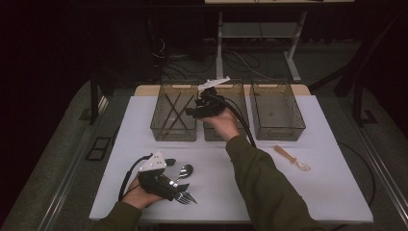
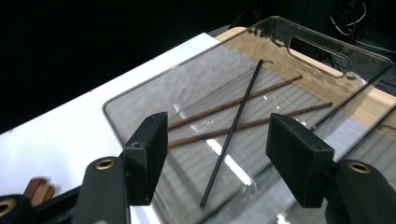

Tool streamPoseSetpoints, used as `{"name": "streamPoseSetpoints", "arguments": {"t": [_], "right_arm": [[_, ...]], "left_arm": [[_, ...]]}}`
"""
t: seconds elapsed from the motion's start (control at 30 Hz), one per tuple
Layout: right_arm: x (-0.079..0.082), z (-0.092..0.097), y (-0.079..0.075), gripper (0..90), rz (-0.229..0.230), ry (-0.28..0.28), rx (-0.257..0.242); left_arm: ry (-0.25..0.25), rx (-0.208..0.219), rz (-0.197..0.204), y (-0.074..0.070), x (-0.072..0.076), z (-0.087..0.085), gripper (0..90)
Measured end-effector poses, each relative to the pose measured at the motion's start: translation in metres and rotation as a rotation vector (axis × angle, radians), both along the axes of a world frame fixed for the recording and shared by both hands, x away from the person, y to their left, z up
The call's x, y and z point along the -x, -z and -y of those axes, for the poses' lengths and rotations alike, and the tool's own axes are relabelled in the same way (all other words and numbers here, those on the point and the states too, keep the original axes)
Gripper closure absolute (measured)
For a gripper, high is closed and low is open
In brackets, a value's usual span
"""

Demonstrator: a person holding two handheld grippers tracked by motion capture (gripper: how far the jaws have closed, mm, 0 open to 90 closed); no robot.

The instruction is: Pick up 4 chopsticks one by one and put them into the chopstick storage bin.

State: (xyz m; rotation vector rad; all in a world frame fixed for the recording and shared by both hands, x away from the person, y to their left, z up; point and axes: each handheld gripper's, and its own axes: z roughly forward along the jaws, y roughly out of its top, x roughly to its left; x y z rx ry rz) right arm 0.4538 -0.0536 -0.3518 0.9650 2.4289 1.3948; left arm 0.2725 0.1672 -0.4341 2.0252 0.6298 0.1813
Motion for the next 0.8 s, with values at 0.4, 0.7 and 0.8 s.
{"name": "streamPoseSetpoints", "arguments": {"t": [0.4,0.7,0.8], "right_arm": [[0.026,0.043,0.0,32.2,0.011,-0.023,-0.007],[0.047,0.07,0.001,32.3,0.028,-0.034,-0.019],[0.052,0.078,0.005,32.3,0.022,-0.033,-0.023]], "left_arm": [[-0.001,0.005,-0.011,0.001,0.0,0.0,0.0],[0.005,-0.004,-0.011,0.001,0.0,-0.001,0.0],[0.006,-0.004,-0.009,0.0,0.0,-0.001,0.0]]}}
